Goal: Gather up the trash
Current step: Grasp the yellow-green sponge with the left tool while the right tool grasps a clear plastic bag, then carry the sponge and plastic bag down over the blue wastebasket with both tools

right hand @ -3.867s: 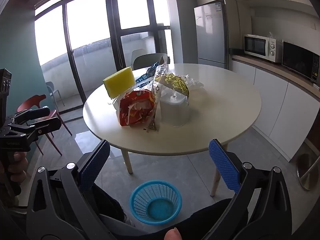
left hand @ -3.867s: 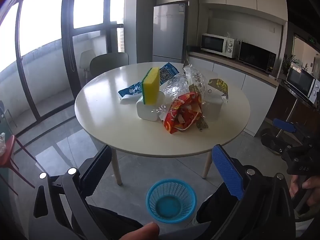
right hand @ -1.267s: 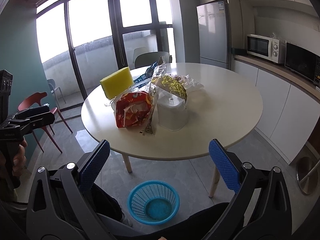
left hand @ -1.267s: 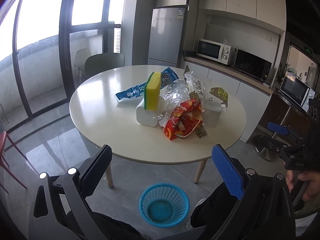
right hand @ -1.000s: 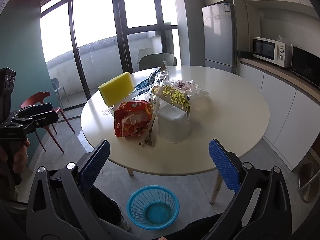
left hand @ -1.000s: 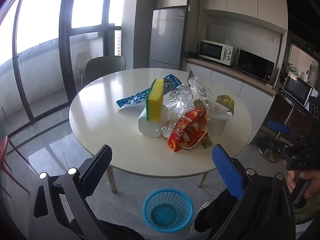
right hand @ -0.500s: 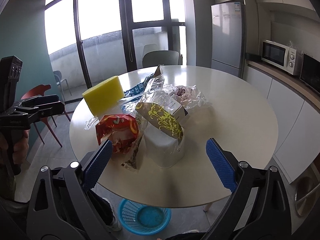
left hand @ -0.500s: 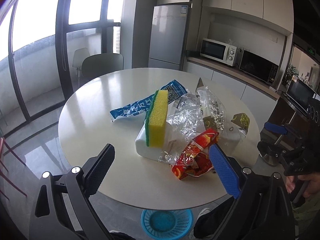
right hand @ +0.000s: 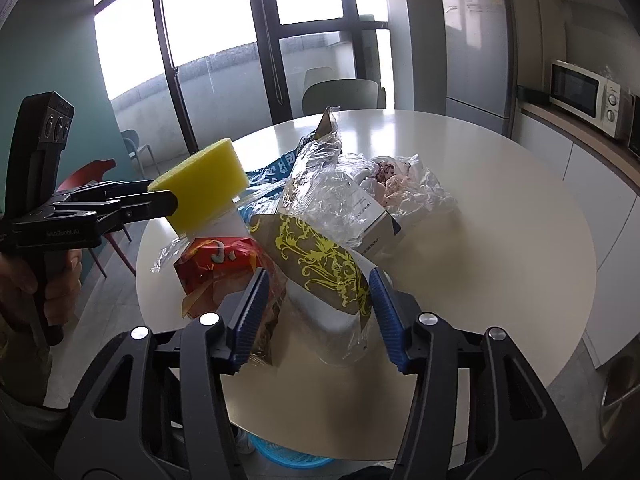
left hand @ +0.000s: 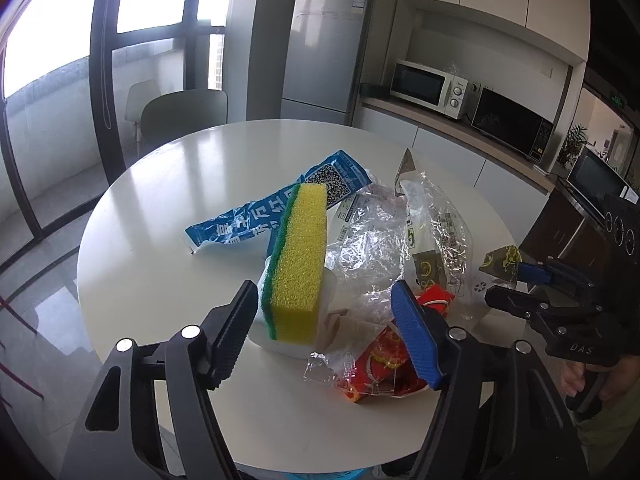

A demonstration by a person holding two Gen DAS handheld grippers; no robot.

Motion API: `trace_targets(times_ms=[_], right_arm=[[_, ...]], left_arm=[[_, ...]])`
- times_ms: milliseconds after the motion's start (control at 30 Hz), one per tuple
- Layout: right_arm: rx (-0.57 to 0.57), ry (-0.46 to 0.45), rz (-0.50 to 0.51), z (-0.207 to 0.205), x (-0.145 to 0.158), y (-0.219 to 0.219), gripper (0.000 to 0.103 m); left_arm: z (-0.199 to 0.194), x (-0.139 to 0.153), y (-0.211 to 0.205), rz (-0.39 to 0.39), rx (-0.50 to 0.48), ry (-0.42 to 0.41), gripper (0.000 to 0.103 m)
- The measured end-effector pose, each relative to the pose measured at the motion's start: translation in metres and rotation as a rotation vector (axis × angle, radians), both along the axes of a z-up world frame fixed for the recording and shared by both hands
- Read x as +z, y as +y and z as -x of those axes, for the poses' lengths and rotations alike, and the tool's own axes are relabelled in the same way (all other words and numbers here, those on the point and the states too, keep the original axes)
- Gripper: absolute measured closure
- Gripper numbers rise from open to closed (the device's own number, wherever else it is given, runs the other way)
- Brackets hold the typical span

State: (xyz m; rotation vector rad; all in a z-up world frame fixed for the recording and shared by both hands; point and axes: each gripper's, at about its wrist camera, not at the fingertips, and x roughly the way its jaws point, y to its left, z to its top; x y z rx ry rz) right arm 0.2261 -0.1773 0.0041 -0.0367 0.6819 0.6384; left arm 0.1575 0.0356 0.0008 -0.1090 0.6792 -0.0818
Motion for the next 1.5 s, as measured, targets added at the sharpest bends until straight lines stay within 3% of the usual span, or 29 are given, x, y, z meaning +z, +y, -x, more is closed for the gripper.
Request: trace_targets(times_ms=[33,133,167,267,533,833,1133,1500], right_arm=[[0.002,0.003,0.003,0.0,-0.001,0.001,0.071],[0.005,0.018,-0.005,0.0,-0.003,0.002,0.091],[0.003,0.019,-0.009,0.001,-0.002,0.001,0.092],[-0.002,0.008,-0.022,0.005,0.002,-0.001,0.097],[-0.008,-0.068,-0.089,0.038,0.036,-0.011,0.098],[-0.012,-0.118,-0.102,0.098,0.06,-0.027,0.098],[0.028,-0.066,-0.108,0.153,0.064,-0.045,0.098],[0.067,0.055,-0.094,0.197,0.041,-0.052,0.098]], left_arm=[[-0.002,-0.001,0.0,0.003,-0.001,0.004,0.045],[-0.005,-0.003,0.001,0.006,0.0,0.008,0.07],[-0.005,-0.003,0.002,0.006,0.008,0.005,0.075],[0.001,0.001,0.004,0.015,0.031,-0.024,0.078],[0.033,0.025,0.004,0.033,0.03,-0.095,0.079],[0.083,0.026,-0.006,0.036,-0.004,-0.102,0.079],[0.125,0.013,-0.016,0.027,-0.043,-0.062,0.079],[0.161,-0.017,-0.023,0.023,-0.082,0.036,0.079]])
